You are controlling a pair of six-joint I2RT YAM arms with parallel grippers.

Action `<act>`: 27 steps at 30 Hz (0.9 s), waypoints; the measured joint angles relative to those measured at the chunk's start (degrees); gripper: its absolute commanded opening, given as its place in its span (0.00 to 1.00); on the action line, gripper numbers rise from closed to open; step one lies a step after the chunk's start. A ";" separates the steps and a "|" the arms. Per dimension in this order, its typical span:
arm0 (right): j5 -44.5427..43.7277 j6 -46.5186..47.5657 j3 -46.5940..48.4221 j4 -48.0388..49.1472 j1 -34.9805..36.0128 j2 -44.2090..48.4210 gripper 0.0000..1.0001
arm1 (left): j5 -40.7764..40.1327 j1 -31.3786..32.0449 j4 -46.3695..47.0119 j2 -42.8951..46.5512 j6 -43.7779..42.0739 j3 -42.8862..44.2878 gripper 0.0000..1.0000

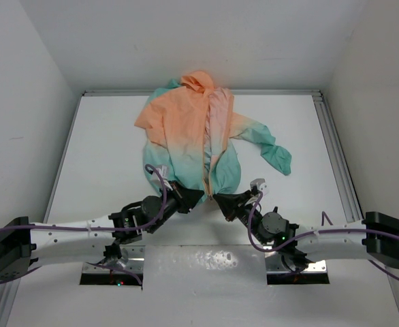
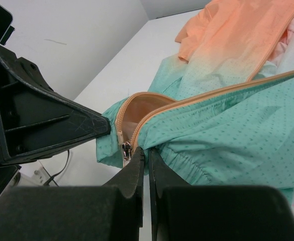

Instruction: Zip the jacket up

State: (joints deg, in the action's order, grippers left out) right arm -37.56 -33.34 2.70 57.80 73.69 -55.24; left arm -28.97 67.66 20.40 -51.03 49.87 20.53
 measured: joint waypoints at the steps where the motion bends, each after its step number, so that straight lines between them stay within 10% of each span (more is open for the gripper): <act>1: -0.02 0.09 0.00 0.00 0.00 0.00 0.00 | 0.04 0.00 0.00 0.00 0.04 0.00 0.00; 27: -0.85 1.46 2.08 -0.24 0.00 -1.22 0.00 | 0.07 0.00 0.44 0.61 0.20 -0.79 0.00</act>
State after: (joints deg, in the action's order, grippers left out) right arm -38.41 -31.88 4.78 57.56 73.69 -56.47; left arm -28.91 67.66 20.84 -50.41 50.06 19.75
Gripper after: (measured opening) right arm 0.009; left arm 0.008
